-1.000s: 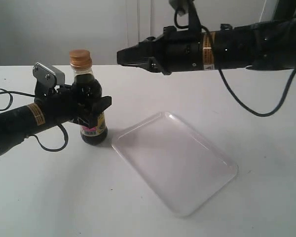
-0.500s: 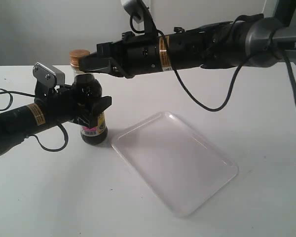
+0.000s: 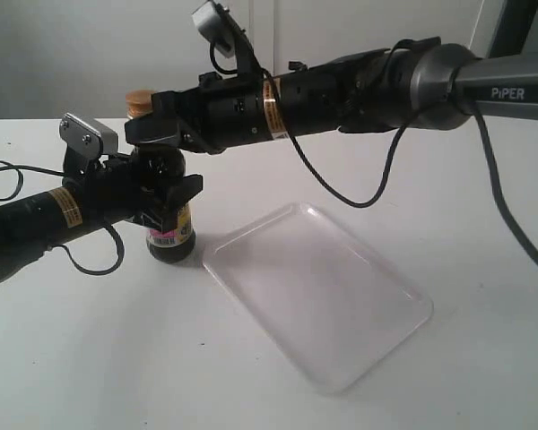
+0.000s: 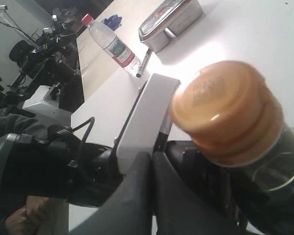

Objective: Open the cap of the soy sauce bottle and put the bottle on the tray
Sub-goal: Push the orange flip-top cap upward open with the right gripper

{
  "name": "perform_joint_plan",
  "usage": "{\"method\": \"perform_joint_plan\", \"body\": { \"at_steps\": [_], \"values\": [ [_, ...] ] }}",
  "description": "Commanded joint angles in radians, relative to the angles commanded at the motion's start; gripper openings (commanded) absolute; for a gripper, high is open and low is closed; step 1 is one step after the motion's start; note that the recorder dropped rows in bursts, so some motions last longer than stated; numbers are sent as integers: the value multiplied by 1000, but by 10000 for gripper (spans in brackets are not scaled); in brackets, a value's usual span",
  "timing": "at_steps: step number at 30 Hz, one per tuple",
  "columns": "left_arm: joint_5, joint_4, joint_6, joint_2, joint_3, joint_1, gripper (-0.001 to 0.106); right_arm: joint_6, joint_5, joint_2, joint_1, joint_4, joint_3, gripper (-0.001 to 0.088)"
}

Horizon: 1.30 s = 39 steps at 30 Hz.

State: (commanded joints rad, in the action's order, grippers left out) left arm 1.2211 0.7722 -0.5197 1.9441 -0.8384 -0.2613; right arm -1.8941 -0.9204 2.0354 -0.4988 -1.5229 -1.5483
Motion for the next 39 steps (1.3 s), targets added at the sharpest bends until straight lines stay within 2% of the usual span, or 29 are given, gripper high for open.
{"method": "perform_joint_plan", "body": {
  "at_steps": [16,26,31,37,39],
  "values": [
    [0,0,0,0,0,0,0,-16,96,15,0,2,-15,0],
    [0,0,3,0,0,0,0,-20,122,15,2,1,-113,0],
    [0,0,5,0,0,0,0,-23,234,15,11,2,-141,0],
    [0,-2,12,0,0,0,0,-40,165,0,27,-7,-141,0],
    [0,-6,12,0,0,0,0,-40,140,-22,32,-47,-141,0]
  ]
}}
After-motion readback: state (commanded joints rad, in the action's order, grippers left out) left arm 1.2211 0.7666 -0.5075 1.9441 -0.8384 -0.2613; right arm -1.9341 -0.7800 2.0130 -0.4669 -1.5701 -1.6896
